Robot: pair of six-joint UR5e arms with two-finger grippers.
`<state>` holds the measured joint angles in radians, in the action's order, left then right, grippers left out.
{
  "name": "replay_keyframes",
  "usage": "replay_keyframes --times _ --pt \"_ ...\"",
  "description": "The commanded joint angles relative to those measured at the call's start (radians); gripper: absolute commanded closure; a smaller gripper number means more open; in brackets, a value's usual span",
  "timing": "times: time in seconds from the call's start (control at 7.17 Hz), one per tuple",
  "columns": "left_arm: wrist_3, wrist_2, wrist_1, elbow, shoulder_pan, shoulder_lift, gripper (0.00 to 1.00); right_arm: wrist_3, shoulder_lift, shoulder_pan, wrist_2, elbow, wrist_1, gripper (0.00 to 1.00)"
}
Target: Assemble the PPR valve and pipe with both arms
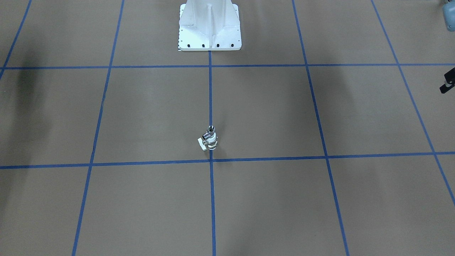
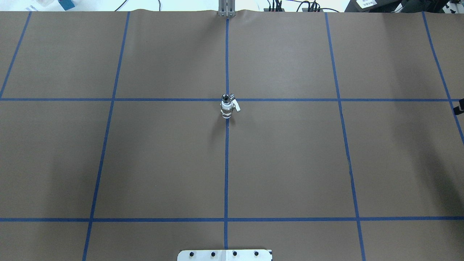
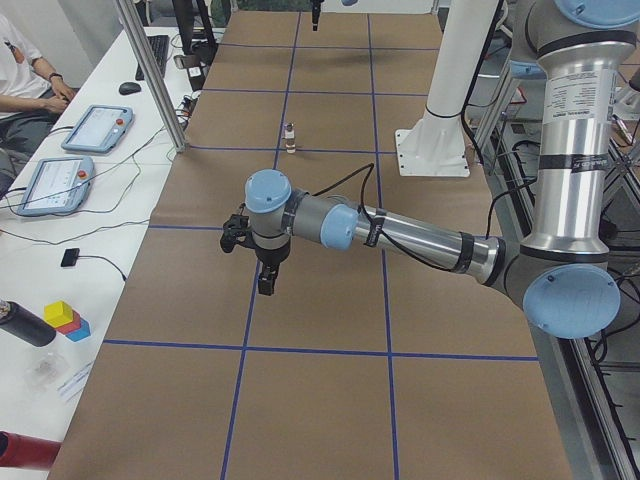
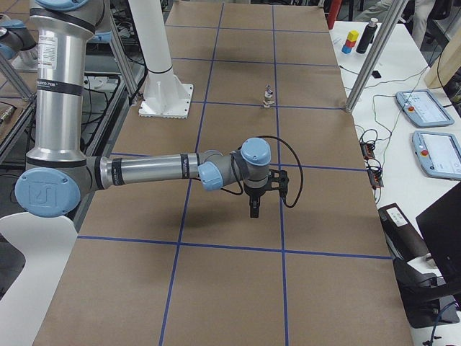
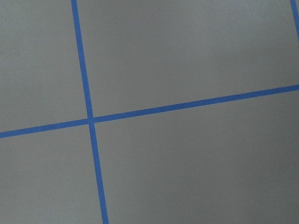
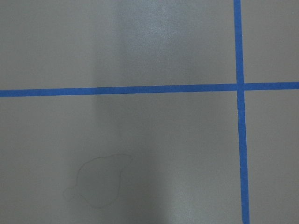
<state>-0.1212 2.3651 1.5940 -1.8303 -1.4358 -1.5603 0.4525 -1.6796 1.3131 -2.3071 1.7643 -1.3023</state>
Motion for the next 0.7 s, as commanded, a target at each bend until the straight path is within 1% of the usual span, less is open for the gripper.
replay_keyframes --times 0.0,0.56 --pt "0.000 0.000 0.001 -0.003 0.000 0.000 0.01 0.000 0.004 0.000 0.000 0.000 0.000 0.01" --pt "-0.002 0.002 0.003 -0.010 0.002 -0.001 0.01 0.000 0.008 0.000 0.000 -0.005 0.000 0.01"
